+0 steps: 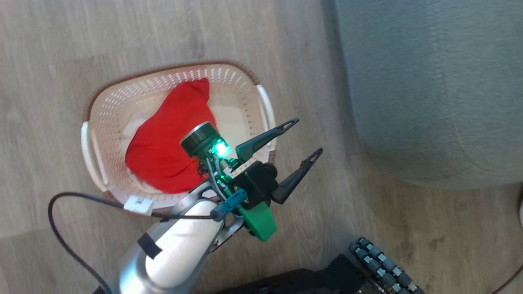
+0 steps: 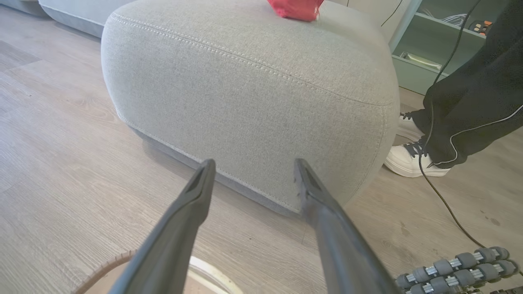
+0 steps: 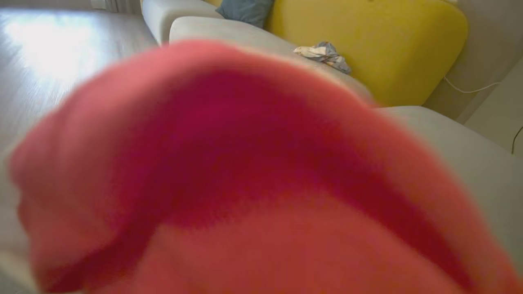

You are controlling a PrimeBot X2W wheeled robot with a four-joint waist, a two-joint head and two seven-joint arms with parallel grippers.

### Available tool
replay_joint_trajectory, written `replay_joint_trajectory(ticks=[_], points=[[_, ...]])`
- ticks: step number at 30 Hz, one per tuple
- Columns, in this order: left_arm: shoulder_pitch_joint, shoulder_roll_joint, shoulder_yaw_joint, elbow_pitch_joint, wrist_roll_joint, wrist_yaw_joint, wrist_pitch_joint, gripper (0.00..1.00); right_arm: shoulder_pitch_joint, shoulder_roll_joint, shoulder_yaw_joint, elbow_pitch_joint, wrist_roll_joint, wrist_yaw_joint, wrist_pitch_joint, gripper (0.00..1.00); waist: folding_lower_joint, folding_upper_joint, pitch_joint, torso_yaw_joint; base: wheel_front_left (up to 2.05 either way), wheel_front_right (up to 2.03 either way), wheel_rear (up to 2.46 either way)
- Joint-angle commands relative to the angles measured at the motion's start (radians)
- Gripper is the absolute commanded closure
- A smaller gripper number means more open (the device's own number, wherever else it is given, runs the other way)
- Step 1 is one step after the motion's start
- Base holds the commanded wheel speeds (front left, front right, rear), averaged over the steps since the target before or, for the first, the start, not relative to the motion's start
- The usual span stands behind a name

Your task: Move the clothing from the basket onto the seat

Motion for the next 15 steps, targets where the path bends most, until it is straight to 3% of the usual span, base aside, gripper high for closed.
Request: replay_joint_trajectory(ticks=[1,15], points=[[-0.017,-0.012,0.019,-0.035,0.007,-0.001,-0.005,0.0,-0.023,-0.052,0.019,0.025,0.008,0.0,0.016,1.0,-0.0001,0.0001,0.02,0.024,0.0,0.0,0.0],[-0.036,-0.031,0.022,-0.036,0.012,-0.001,-0.005,0.0,-0.076,-0.071,0.101,0.229,0.057,0.0,0.069,1.0,-0.0001,0.0001,0.039,0.058,0.0,0.0,0.0]])
